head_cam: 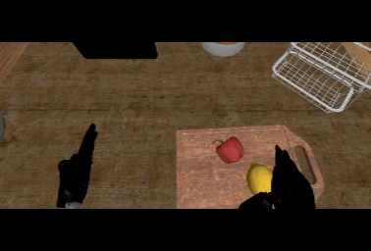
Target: Pick the lemon from the cutting board and place it in the tiered basket
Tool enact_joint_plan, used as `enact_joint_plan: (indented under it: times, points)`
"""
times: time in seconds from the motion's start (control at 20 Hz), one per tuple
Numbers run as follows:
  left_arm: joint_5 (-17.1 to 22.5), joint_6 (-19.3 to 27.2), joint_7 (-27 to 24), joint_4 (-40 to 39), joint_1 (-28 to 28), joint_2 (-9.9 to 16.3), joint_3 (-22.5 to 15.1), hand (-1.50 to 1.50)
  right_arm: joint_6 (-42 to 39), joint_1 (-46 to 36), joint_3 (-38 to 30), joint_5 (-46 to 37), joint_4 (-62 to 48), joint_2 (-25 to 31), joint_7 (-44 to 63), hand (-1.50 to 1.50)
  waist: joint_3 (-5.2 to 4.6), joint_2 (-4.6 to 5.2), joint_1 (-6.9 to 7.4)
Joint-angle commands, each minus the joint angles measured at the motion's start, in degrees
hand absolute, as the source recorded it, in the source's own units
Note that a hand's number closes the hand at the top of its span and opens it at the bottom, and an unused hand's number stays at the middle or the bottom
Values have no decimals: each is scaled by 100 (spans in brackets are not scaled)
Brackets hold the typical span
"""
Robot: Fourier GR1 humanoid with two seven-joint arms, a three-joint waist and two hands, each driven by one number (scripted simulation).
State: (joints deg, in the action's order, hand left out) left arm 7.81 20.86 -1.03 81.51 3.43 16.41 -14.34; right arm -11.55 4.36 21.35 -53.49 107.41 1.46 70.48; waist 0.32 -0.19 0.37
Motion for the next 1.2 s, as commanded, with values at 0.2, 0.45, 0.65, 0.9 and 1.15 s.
enact_joint_plan:
  times: [0.2,0.45,0.65,0.9,1.15]
  points:
    - [53,-134,-149,-287,280,-209,-21,0,-1,102,-134,-60,-507,-142,716,-150,-36,25,-14]
    - [-53,-165,160,-124,63,-174,-7,0,-264,-256,10,-37,-390,-141,967,150,-34,20,-18]
    - [-105,-141,98,-358,-43,-321,84,0,109,-281,319,-320,-817,-141,480,150,-34,23,-27]
    - [-241,-82,272,126,268,-369,-93,0,-196,-459,-109,-922,-1040,-7,-123,150,-32,15,-1]
    - [-281,-148,199,-78,183,-372,-29,0,-456,-179,-1679,250,-730,1683,-2209,150,-26,26,-80]
